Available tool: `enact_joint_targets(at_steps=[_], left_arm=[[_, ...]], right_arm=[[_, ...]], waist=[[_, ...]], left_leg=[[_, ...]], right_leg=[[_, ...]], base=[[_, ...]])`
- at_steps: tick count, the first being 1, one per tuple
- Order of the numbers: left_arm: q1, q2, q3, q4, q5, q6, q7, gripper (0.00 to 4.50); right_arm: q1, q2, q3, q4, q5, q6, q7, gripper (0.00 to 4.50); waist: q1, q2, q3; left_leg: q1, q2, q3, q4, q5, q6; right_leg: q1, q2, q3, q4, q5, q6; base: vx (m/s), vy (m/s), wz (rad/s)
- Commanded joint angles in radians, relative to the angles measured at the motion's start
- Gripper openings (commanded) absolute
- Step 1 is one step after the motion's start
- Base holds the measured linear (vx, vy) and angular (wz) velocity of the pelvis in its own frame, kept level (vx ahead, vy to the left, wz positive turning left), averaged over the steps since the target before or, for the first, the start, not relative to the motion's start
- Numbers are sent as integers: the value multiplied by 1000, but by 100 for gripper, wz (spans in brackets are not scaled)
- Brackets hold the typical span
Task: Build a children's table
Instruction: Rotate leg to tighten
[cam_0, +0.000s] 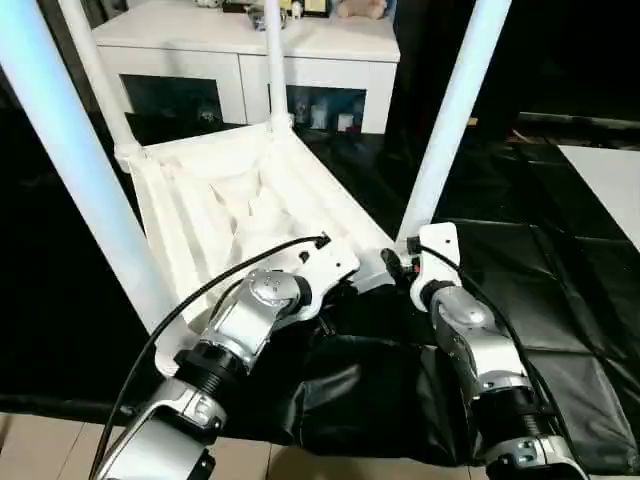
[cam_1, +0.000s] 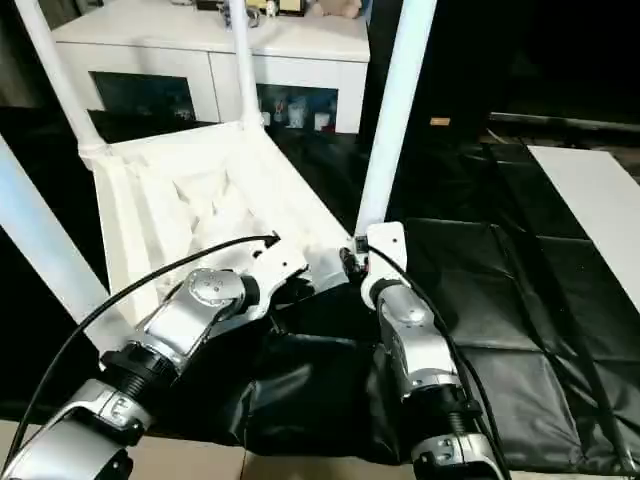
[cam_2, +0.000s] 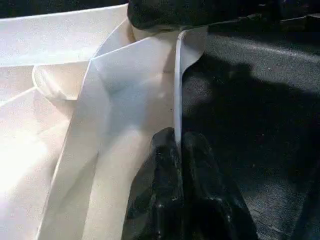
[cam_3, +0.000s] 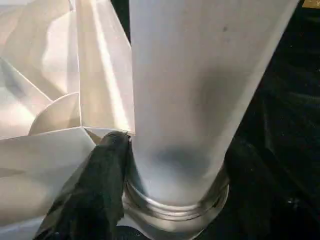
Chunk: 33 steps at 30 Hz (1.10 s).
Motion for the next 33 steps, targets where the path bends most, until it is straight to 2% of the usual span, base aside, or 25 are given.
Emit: enact_joint_targets(at_steps=[1, 5, 7, 9, 10, 11, 12, 13, 15, 16, 17, 19, 20, 22, 23, 24, 26, 28, 29, 31, 33], left_arm=[[-8, -9, -1, 10, -1, -44, 32, 0], [1, 23, -3, 5, -2, -60, 4, 0], [4, 54, 3, -2, -5, -71, -28, 0], [5, 63, 4, -4, -5, -77, -37, 0], [5, 76, 5, -7, -9, -80, -50, 0], [5, 76, 5, -7, -9, -80, -50, 0], [9, 102, 1, -20, -22, -95, -100, 0], [18, 129, -6, -40, -43, -110, -167, 0], [41, 166, -23, -81, -76, -126, -278, 0], [52, 188, -38, -101, -88, -139, -335, 0], [57, 202, -47, -111, -92, -154, -367, 0], [74, 238, -65, -142, -115, -171, -453, 0], [78, 247, -67, -152, -124, -171, -477, 0], [83, 255, -67, -164, -138, -160, -500, 0], [84, 264, -68, -169, -140, -154, -507, 0], [83, 273, -70, -170, -137, -155, -507, 0], [80, 280, -67, -161, -129, -161, -503, 0], [78, 282, -62, -154, -125, -165, -501, 0], [77, 283, -61, -152, -123, -167, -502, 0], [76, 284, -57, -148, -121, -170, -502, 0], [79, 290, -55, -153, -122, -169, -501, 0]], right_arm=[[15, 18, 70, -78, 19, -19, 81, 337], [48, -60, 47, -150, 19, 17, 121, 375], [67, -163, 34, -182, 29, 41, 218, 394], [72, -191, 28, -189, 36, 45, 250, 414], [80, -227, 20, -202, 50, 47, 300, 414], [80, -227, 20, -202, 50, 47, 300, 414], [97, -288, 28, -224, 70, 40, 400, 414], [119, -354, 56, -248, 83, 21, 510, 414], [139, -399, 84, -273, 105, 21, 601, 414], [146, -409, 92, -286, 123, 29, 635, 414], [149, -412, 96, -293, 133, 35, 652, 414], [157, -417, 109, -321, 179, 57, 717, 414], [159, -417, 113, -329, 192, 64, 738, 414], [161, -418, 122, -336, 205, 69, 763, 414], [160, -420, 139, -335, 204, 64, 784, 414], [157, -422, 153, -328, 200, 58, 800, 414], [147, -418, 162, -305, 188, 42, 808, 414], [142, -418, 167, -296, 177, 37, 813, 414], [141, -420, 169, -294, 174, 34, 815, 398], [138, -430, 176, -287, 168, 28, 826, 398], [138, -443, 176, -282, 172, 29, 834, 370]], waist=[[1, -16, -40], [3, -13, -41], [2, -7, -39], [5, -11, -41], [5, -5, -41], [5, -9, -42], [5, -4, -42], [6, -9, -44], [8, -7, -43], [10, -4, -45], [6, -8, -44], [6, -2, -47], [7, -1, -50], [13, 2, -54], [15, -10, -53], [24, -6, -51], [23, -5, -48], [23, -13, -44], [24, -11, -44], [22, -12, -43], [25, -14, -45]], left_leg=[[-7, 4, 3, -76, -321, 39], [-12, 6, 1, -77, -301, 41], [-10, 6, 3, -77, -309, 42], [-8, 6, 4, -74, -306, 49], [-12, 6, 4, -74, -292, 49], [-14, 7, 4, -73, -286, 52], [-13, 6, 4, -73, -283, 53], [-15, 8, 3, -71, -276, 62], [-14, 13, 5, -69, -262, 78], [-15, 14, 5, -69, -249, 85], [-16, 15, 7, -68, -246, 89], [-11, 17, 7, -67, -218, 94], [-10, 18, 6, -65, -207, 96], [-7, 21, 8, -57, -130, 119], [-8, 21, 11, -56, -123, 128], [-7, 20, 11, -56, -127, 131], [-9, 20, 11, -60, -158, 117], [-7, 20, 12, -64, -203, 89], [-6, 20, 11, -64, -211, 82], [-7, 20, 10, -65, -224, 65], [-7, 18, 11, -62, -203, 69]], right_leg=[[31, -25, 19, -79, -391, -112], [38, -26, 18, -79, -390, -101], [36, -25, 18, -82, -395, -106], [36, -25, 19, -81, -388, -114], [37, -27, 19, -79, -375, -121], [40, -26, 18, -79, -362, -124], [40, -26, 18, -77, -353, -128], [47, -26, 17, -74, -327, -136], [46, -28, 20, -69, -284, -161], [46, -30, 20, -66, -259, -180], [44, -28, 20, -66, -248, -187], [43, -26, 19, -56, -188, -216], [45, -27, 19, -51, -160, -227], [44, -24, 20, -34, -11, -274], [44, -23, 19, -34, 1, -280], [44, -26, 19, -31, -10, -286], [46, -28, 19, -36, -65, -274], [44, -32, 22, -45, -161, -246], [43, -33, 22, -46, -178, -240], [42, -31, 23, -47, -198, -222], [43, -31, 25, -44, -168, -222]], base=[[0, 0, 0], [0, 0, 0], [0, 0, 0], [0, 0, 0], [0, 0, 0], [0, 0, 0], [0, 0, 0], [0, 0, 0], [0, 0, 0], [0, 0, 0], [0, 0, 0], [0, 0, 0], [0, 0, 0], [0, 0, 0], [0, 0, 0], [0, 0, 0], [0, 0, 0], [0, 0, 0], [0, 0, 0], [0, 0, 0], [0, 0, 0]])
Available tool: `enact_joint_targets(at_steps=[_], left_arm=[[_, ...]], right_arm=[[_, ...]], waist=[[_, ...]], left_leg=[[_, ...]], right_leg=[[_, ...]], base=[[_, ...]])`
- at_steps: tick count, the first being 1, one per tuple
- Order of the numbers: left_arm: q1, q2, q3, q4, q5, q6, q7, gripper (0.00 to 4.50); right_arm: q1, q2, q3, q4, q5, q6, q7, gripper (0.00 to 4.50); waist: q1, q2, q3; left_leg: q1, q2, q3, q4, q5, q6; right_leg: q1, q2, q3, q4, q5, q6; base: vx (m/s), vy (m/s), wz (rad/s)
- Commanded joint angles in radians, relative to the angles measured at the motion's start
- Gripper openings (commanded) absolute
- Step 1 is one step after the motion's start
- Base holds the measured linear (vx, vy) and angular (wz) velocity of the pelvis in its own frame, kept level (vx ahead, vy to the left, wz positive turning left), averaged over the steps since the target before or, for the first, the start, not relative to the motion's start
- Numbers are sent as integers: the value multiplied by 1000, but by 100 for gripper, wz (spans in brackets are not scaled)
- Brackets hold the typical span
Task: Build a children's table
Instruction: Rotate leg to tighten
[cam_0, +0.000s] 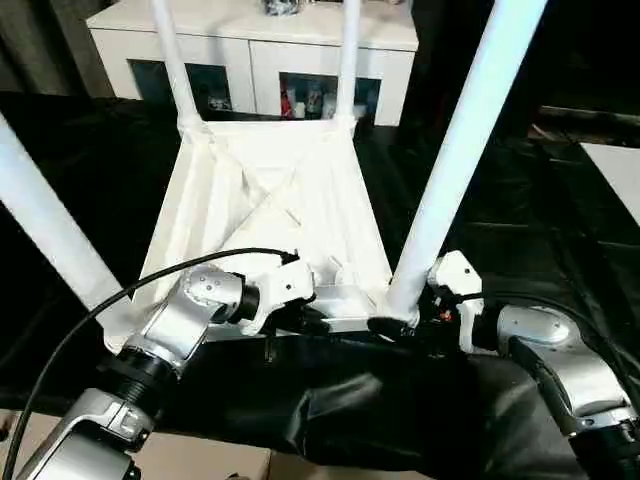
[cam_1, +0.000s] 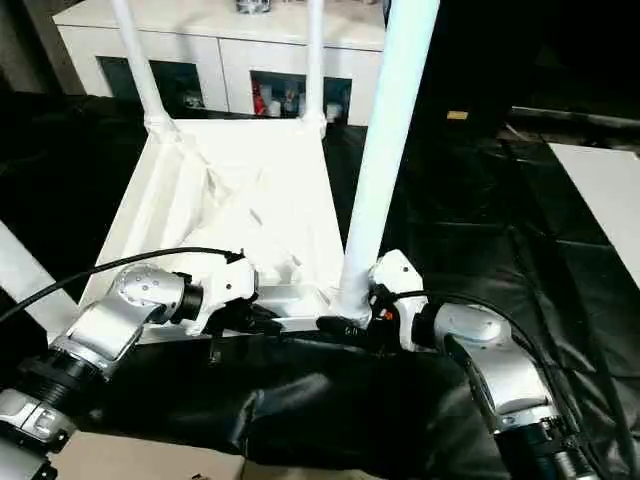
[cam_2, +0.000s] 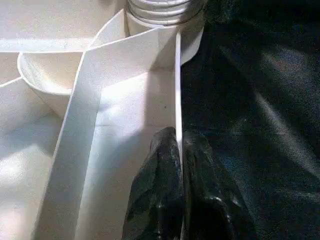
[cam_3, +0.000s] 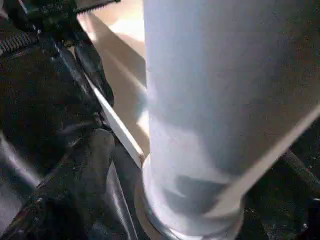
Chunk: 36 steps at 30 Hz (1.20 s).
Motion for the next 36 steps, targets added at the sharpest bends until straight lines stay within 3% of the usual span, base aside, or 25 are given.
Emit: enact_joint_targets(at_steps=[1, 4, 14, 20, 23, 24, 25, 26, 30, 31, 33, 34, 36], left_arm=[[1, -2, -18, -4, 6, -10, -10, 0], [1, 0, -19, -3, 3, -10, -12, 0], [-1, 1, -25, 4, 7, -8, -18, 0], [5, 1, -30, 1, 17, -1, -10, 0], [-18, -47, -4, 49, 44, 25, 115, 0], [-28, -66, 6, 64, 46, 36, 150, 0], [-34, -78, 12, 73, 46, 44, 172, 0], [-47, -104, 25, 85, 42, 65, 208, 0], [-92, -185, 61, 132, 45, 129, 347, 0], [-114, -227, 87, 159, 47, 150, 441, 0], [-133, -267, 112, 183, 45, 170, 522, 0], [-155, -315, 137, 210, 44, 185, 605, 0], [-172, -333, 133, 236, 63, 177, 643, 0]], right_arm=[[-9, -14, 16, 17, -4, -3, 20, 364], [-9, -18, 16, 26, -10, -5, 18, 340], [-1, -34, 41, 40, -39, -24, 34, 254], [4, -19, 41, 63, -40, -18, 17, 241], [-12, 69, -6, 153, -57, 4, -143, 236], [-17, 96, -23, 171, -51, 17, -184, 236], [-21, 113, -35, 182, -47, 25, -210, 235], [-27, 147, -53, 196, -40, 40, -259, 232], [-57, 258, -111, 240, -23, 96, -433, 216], [-77, 311, -140, 259, -20, 122, -527, 212], [-98, 362, -165, 280, -22, 140, -618, 210], [-130, 429, -188, 315, -33, 144, -730, 209], [-160, 480, -190, 338, -52, 127, -800, 207]], waist=[[2, -11, -52], [2, -12, -54], [2, -12, -54], [3, -13, -55], [-5, -12, -47], [-7, -10, -43], [-14, -15, -37], [-15, -15, -40], [-25, -17, -41], [-30, -12, -39], [-33, -16, -41], [-36, -10, -42], [-37, -14, -45]], left_leg=[[6, 15, 8, -67, -193, 65], [5, 13, 9, -64, -170, 75], [3, 13, 8, -64, -174, 76], [5, 14, 8, -63, -178, 77], [3, 13, 9, -69, -230, 61], [9, 11, 7, -73, -286, 37], [12, 8, 2, -77, -355, 14], [15, 8, -1, -77, -372, 3], [18, 4, -8, -78, -406, -5], [17, 2, -7, -78, -406, -7], [18, 0, -8, -78, -408, -8], [18, 0, -7, -78, -398, -13], [13, -3, -9, -79, -381, -13]], right_leg=[[53, -31, 26, -48, -161, -219], [55, -31, 25, -45, -125, -229], [57, -30, 24, -44, -137, -230], [55, -29, 24, -44, -136, -232], [50, -30, 23, -56, -219, -219], [46, -31, 21, -66, -318, -198], [44, -30, 17, -75, -438, -161], [43, -31, 16, -78, -471, -146], [37, -30, 14, -90, -519, -108], [34, -28, 15, -91, -518, -108], [34, -27, 12, -95, -533, -99], [31, -28, 14, -95, -516, -102], [38, -27, 11, -93, -501, -97]], base=[[0, 0, 0], [0, 0, 0], [0, 0, 0], [0, 0, 0], [0, 0, 0], [0, 0, 0], [0, 0, 0], [0, 0, 0], [0, 0, 0], [0, 0, 0], [0, 0, 0], [0, 0, 0], [0, 0, 0]])
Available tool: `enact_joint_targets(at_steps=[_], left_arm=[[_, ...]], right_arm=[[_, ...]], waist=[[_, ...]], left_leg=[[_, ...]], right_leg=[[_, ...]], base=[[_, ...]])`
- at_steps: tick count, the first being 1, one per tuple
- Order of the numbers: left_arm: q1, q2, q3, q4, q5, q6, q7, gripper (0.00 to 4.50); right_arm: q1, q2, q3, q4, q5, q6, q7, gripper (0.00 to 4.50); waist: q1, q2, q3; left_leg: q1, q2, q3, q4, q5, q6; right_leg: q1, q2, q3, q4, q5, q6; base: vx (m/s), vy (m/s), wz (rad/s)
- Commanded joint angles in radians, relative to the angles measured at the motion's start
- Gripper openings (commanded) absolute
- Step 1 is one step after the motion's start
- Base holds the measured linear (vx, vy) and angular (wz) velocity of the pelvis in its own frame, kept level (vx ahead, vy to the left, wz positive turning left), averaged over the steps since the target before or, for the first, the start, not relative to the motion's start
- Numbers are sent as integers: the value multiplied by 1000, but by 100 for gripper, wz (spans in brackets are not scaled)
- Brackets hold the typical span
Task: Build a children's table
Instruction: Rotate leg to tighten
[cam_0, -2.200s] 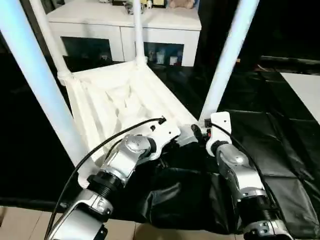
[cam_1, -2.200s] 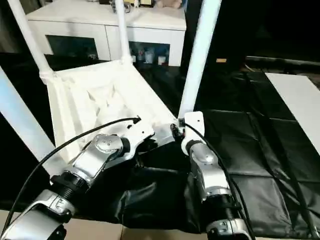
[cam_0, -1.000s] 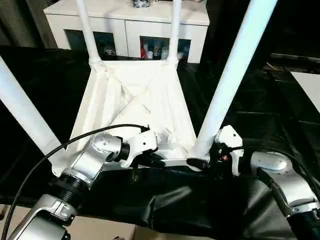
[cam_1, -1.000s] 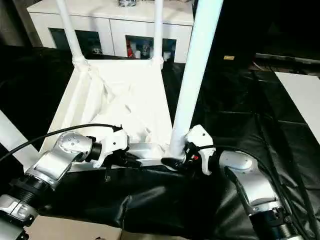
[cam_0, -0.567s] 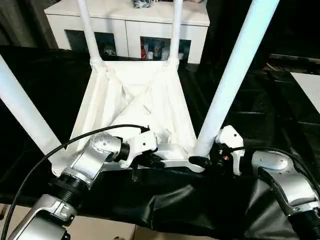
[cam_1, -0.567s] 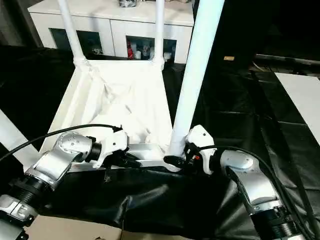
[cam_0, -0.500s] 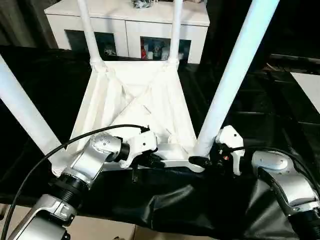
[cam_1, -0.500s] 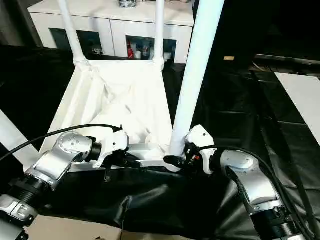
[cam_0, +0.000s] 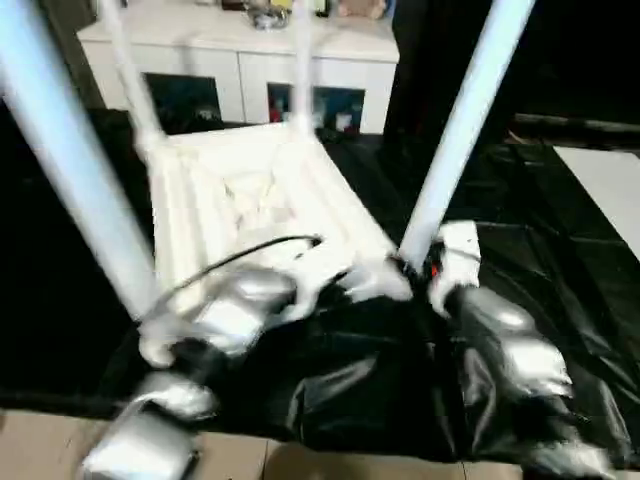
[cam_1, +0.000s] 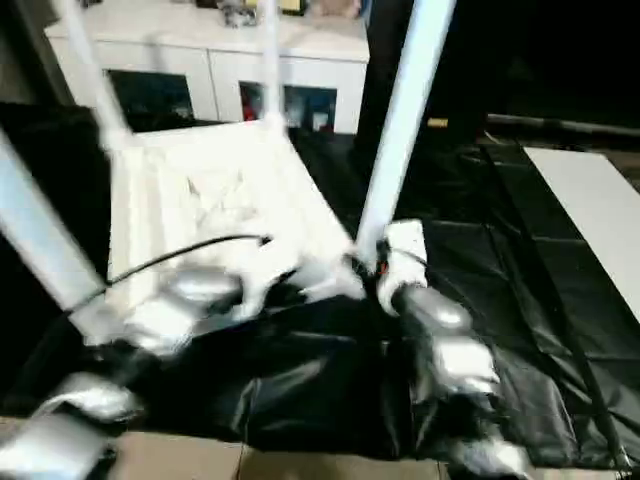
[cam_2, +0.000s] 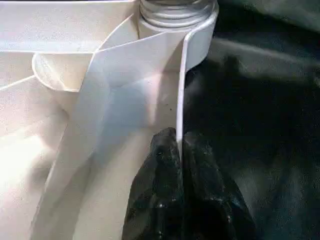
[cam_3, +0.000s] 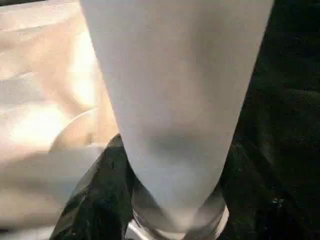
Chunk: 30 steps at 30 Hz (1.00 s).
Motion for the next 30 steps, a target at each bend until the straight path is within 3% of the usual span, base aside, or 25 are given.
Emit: enact_joint_targets(at_steps=[1, 4, 7, 8, 11, 12, 13, 15, 16, 17, 18, 19, 20, 21, 22, 23, 25, 27, 29, 30], left_arm=[[-44, -24, 80, 19, -6, -23, 166, 0], [-51, -16, 65, 26, 8, -43, 165, 0], [-39, 14, 41, 9, 20, -86, 108, 0], [-34, 22, 39, 3, 21, -91, 95, 0], [-28, 46, 31, -7, 21, -107, 66, 0], [-26, 53, 26, -10, 20, -119, 53, 0], [-22, 61, 25, -17, 16, -117, 35, 0], [-14, 74, 22, -25, 12, -123, 11, 0], [-8, 87, 15, -31, 5, -137, -27, 0], [-4, 95, 10, -36, 3, -145, -47, 0], [-1, 100, 7, -38, 0, -155, -62, 0], [11, 120, -8, -56, -12, -177, -128, 0], [14, 124, -11, -60, -14, -178, -139, 0], [34, 159, -36, -87, -34, -218, -234, 0], [42, 172, -44, -98, -42, -223, -269, 0], [63, 220, -71, -131, -57, -257, -372, 0], [76, 245, -80, -155, -72, -262, -426, 0], [86, 257, -77, -174, -87, -250, -458, 0], [91, 271, -75, -189, -99, -243, -486, 0], [94, 291, -71, -194, -101, -256, -508, 0]], right_arm=[[20, 81, 36, 61, 22, 50, -37, 207], [-4, 106, 56, 58, 7, 31, -46, 205], [-7, 91, 116, 6, -49, -54, -5, 205], [2, 87, 109, -21, -45, -77, 1, 257], [24, 34, 122, -83, -63, -93, 33, 276], [33, 10, 128, -101, -70, -94, 49, 290], [50, -25, 136, -129, -72, -89, 86, 306], [77, -73, 135, -168, -65, -84, 154, 316], [101, -125, 136, -204, -43, -67, 238, 318], [114, -157, 142, -223, -36, -69, 283, 325], [120, -170, 143, -230, -33, -70, 302, 325], [148, -230, 148, -269, -6, -69, 394, 325], [154, -240, 149, -278, 1, -67, 411, 325], [194, -313, 162, -337, 37, -63, 520, 325], [207, -337, 167, -356, 49, -60, 555, 325], [241, -409, 186, -405, 66, -67, 640, 325], [255, -436, 188, -428, 76, -61, 672, 325], [262, -449, 182, -443, 85, -49, 691, 325], [263, -456, 176, -444, 86, -40, 694, 325], [264, -470, 178, -440, 73, -44, 698, 325]], waist=[[-1, -7, -44], [0, -6, -45], [3, -9, -47], [6, -9, -49], [12, -8, -48], [6, -7, -48], [6, -2, -52], [10, 0, -56], [10, 5, -59], [17, 13, -63], [15, 9, -63], [20, 12, -61], [21, 8, -59], [24, 14, -57], [30, 11, -56], [34, 16, -53], [33, 13, -48], [36, 17, -46], [33, 14, -46], [32, 15, -45]], left_leg=[[1, 0, -3, -85, -365, -6], [-3, 2, -1, -86, -345, 3], [-3, 3, 3, -85, -318, 11], [-5, 3, 5, -83, -293, 18], [-9, 4, 6, -82, -251, 36], [-22, 3, 2, -86, -229, 35], [-18, 4, 3, -82, -209, 34], [-9, 7, 7, -73, -174, 47], [-14, 6, 7, -71, -140, 62], [-11, 6, 8, -63, -96, 82], [-12, 5, 8, -61, -77, 96], [-13, 3, 10, -60, -78, 117], [-14, 5, 11, -60, -92, 123], [-12, 7, 11, -62, -117, 127], [-10, 11, 11, -63, -152, 128], [-9, 13, 10, -67, -172, 121], [-8, 16, 11, -72, -207, 105], [-2, 20, 11, -74, -232, 82], [-6, 18, 8, -78, -250, 64], [-4, 18, 9, -78, -259, 57]], right_leg=[[26, -26, 14, -85, -464, -105], [30, -25, 16, -79, -392, -123], [33, -25, 19, -73, -335, -140], [35, -27, 20, -69, -305, -148], [41, -26, 20, -64, -259, -155], [52, -27, 17, -59, -257, -146], [49, -29, 18, -58, -234, -151], [46, -24, 20, -51, -133, -181], [53, -23, 20, -43, -65, -206], [53, -23, 21, -34, 22, -232], [53, -20, 21, -31, 66, -245], [55, -19, 19, -30, 95, -268], [57, -21, 20, -32, 90, -270], [55, -24, 20, -34, 57, -278], [58, -26, 21, -38, 13, -273], [53, -28, 22, -40, -29, -269], [48, -27, 22, -46, -95, -257], [43, -27, 23, -48, -139, -253], [47, -29, 22, -48, -176, -244], [42, -29, 23, -51, -192, -237]], base=[[0, 0, 0], [0, 0, 0], [0, 0, 0], [0, 0, 0], [0, 0, 0], [0, 0, 0], [0, 0, 0], [0, 0, 0], [0, 0, 0], [61, 12, 0], [61, 12, 0], [53, 12, 1], [0, 0, 0], [0, 0, 0], [0, 0, 0], [0, 0, 0], [0, 0, 0], [0, 0, 0], [0, 0, 0], [0, 0, 0]])
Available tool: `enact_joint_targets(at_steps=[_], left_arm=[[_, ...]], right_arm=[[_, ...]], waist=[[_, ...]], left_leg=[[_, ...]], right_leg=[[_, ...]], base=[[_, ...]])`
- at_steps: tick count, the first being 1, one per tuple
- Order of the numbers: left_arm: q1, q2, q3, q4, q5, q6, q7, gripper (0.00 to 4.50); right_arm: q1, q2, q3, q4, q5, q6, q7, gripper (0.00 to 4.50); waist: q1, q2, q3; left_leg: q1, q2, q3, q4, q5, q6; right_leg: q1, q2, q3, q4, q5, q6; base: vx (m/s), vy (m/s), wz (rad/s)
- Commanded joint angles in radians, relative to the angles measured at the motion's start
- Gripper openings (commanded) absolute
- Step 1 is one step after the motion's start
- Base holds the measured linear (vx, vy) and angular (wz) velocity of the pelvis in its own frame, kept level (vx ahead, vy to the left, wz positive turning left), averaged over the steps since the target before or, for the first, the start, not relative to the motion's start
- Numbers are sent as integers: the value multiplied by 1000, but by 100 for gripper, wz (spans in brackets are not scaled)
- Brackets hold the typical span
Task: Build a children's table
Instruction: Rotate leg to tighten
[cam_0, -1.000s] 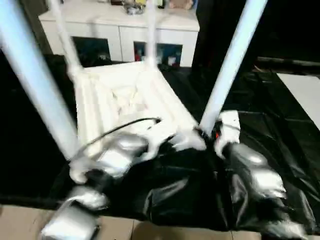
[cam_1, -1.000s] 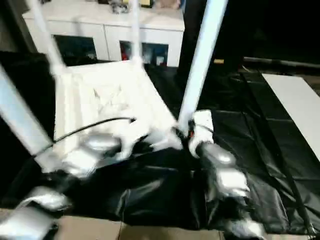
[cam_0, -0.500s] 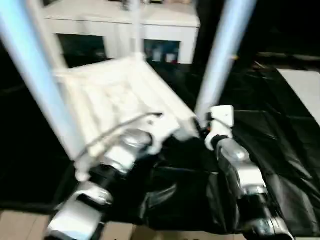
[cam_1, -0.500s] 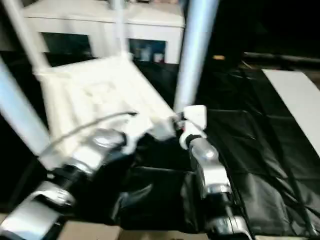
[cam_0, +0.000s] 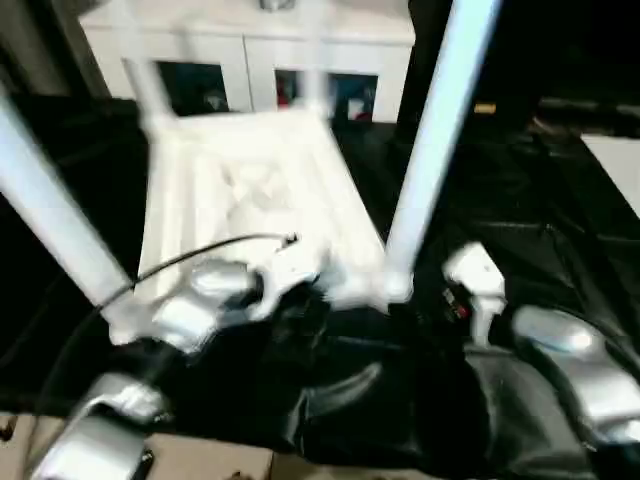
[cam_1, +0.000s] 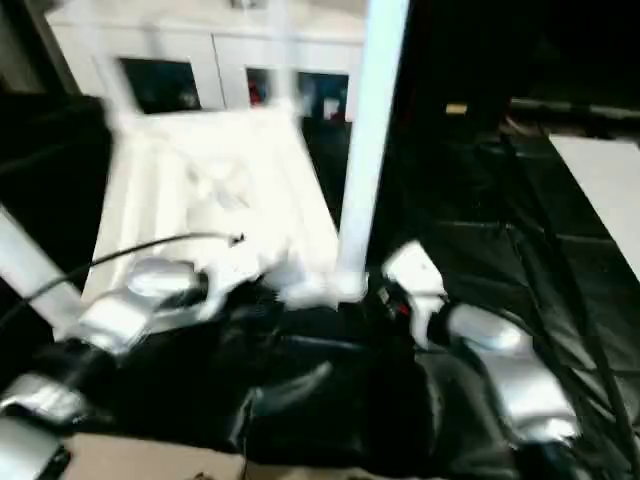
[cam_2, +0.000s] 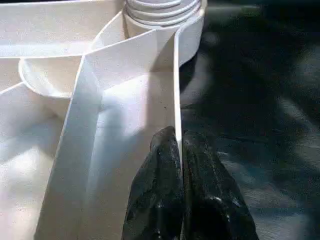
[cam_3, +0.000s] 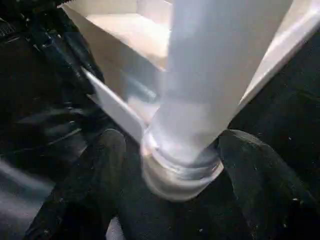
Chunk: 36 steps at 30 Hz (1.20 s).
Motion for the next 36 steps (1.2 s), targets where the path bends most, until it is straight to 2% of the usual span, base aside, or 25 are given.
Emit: enact_joint_targets(at_steps=[1, 2, 7, 10, 11, 15, 17, 20, 22, 24, 25, 28, 30, 31, 33, 35, 36], left_arm=[[-3, 5, -26, -42, -19, -26, -63, 0], [-3, 11, -23, -43, -24, -30, -72, 0], [-1, 20, -9, -53, -40, -45, -90, 0], [0, 21, -6, -62, -42, -39, -91, 0], [-3, 20, -7, -59, -35, -39, -85, 0], [-3, 20, -6, -55, -30, -40, -82, 0], [-2, 21, -6, -55, -30, -41, -82, 0], [-2, 23, -5, -54, -29, -41, -80, 0], [-3, 24, -4, -52, -28, -41, -78, 0], [-5, 25, -3, -46, -26, -43, -76, 0], [-7, 27, -3, -39, -15, -45, -61, 0], [-14, 22, 0, -22, 4, -54, -22, 0], [-37, -4, 0, 29, 60, -58, 99, 0], [-37, -4, 0, 29, 60, -58, 99, 0], [-49, -33, 5, 56, 79, -29, 170, 0], [-58, -89, 18, 83, 77, 30, 246, 0], [-61, -101, 19, 89, 79, 37, 265, 0]], right_arm=[[-3, -15, 7, -23, -5, 6, 15, 325], [-3, -16, 15, -23, -8, 3, 16, 325], [-3, 14, 81, -30, -24, 5, 16, 325], [-10, 30, 85, -16, -30, 11, 4, 325], [-20, 45, 93, 12, -41, 7, -5, 325], [-36, 64, 91, 38, -25, 15, -11, 325], [-38, 61, 94, 41, -26, 18, -8, 298], [-39, 47, 104, 53, -42, 10, 5, 286], [-38, 41, 105, 65, -52, 6, 14, 256], [-36, 32, 111, 78, -65, 0, 21, 249], [-34, 37, 107, 91, -70, 2, 3, 242], [-40, 70, 83, 124, -80, 10, -70, 232], [-49, 152, 28, 171, -78, 50, -217, 231], [-49, 152, 28, 171, -78, 50, -217, 231], [-51, 216, -5, 184, -67, 74, -305, 231], [-66, 310, -46, 207, -74, 104, -453, 230], [-72, 326, -52, 213, -76, 110, -478, 219]], waist=[[1, -1, -52], [1, -1, -52], [2, -3, -55], [3, -3, -57], [2, -8, -56], [1, -6, -55], [2, -7, -56], [2, -6, -57], [2, -6, -57], [3, -7, -57], [4, -11, -57], [2, -10, -55], [-3, -10, -50], [-6, -11, -47], [-9, -12, -47], [-12, -11, -48], [-14, -8, -47]], left_leg=[[10, 16, 5, -74, -265, 52], [11, 16, 7, -73, -268, 50], [5, 13, 5, -71, -235, 47], [5, 13, 5, -69, -213, 52], [5, 13, 6, -69, -212, 53], [6, 13, 6, -70, -230, 46], [6, 13, 6, -69, -226, 46], [6, 12, 6, -68, -209, 48], [5, 12, 7, -66, -204, 53], [6, 12, 7, -66, -202, 56], [4, 12, 7, -65, -199, 57], [5, 12, 7, -67, -214, 53], [5, 10, 6, -72, -264, 32], [8, 9, 4, -76, -307, 14], [11, 7, 1, -78, -342, -2], [12, 6, -1, -78, -350, -15], [12, 4, -2, -80, -359, -20]], right_leg=[[53, -29, 24, -55, -210, -224], [50, -29, 24, -56, -213, -223], [54, -29, 24, -48, -171, -220], [55, -29, 24, -43, -135, -229], [55, -28, 23, -43, -135, -231], [54, -30, 24, -46, -178, -224], [55, -30, 24, -45, -175, -221], [56, -29, 24, -42, -147, -225], [57, -29, 24, -41, -139, -228], [57, -29, 24, -41, -136, -230], [57, -30, 24, -40, -140, -229], [54, -30, 24, -45, -175, -221], [49, -28, 23, -55, -262, -196], [46, -29, 21, -61, -338, -176], [43, -29, 21, -68, -412, -144], [41, -31, 22, -72, -421, -135], [39, -29, 21, -71, -425, -134]], base=[[0, 0, 0], [0, 0, 0], [0, 0, 0], [0, 0, 0], [0, 0, 0], [0, 0, 0], [0, 0, 0], [0, 0, 0], [0, 0, 0], [0, 0, 0], [0, 0, 0], [0, 0, 0], [0, 0, 0], [0, 0, 0], [0, 0, 0], [0, 0, 0], [0, 0, 0]])
